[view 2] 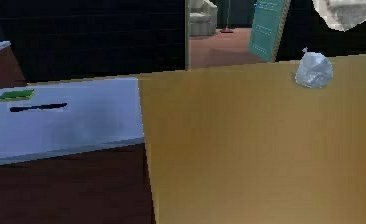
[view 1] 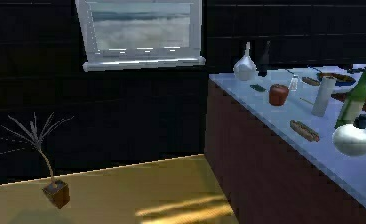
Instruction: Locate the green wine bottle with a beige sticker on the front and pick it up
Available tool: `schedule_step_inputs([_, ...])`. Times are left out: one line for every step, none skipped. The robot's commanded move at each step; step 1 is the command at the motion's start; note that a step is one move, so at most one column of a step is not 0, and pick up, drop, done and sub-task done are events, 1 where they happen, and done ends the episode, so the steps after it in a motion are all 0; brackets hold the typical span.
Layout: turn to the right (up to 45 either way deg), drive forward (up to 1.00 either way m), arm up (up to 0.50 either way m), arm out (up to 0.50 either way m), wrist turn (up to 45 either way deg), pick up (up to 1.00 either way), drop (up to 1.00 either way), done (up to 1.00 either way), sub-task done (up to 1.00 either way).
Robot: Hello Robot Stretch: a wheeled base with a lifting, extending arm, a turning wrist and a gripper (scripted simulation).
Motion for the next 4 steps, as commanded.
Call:
schedule_step_inputs([15.0,0.00,0.00,0.00,0.0,0.00,0.00,0.00,0.00])
schedule_step_inputs([0.0,0.70,0.00,0.00,0.0,0.00,0.00,0.00,0.00])
schedule_step_inputs([-30.0,0.00,0.00,0.00,0.0,0.00,0.00,0.00,0.00])
schedule_step_inputs([0.0,0.00,0.50,0.00,0.0,0.00,0.00,0.00,0.00])
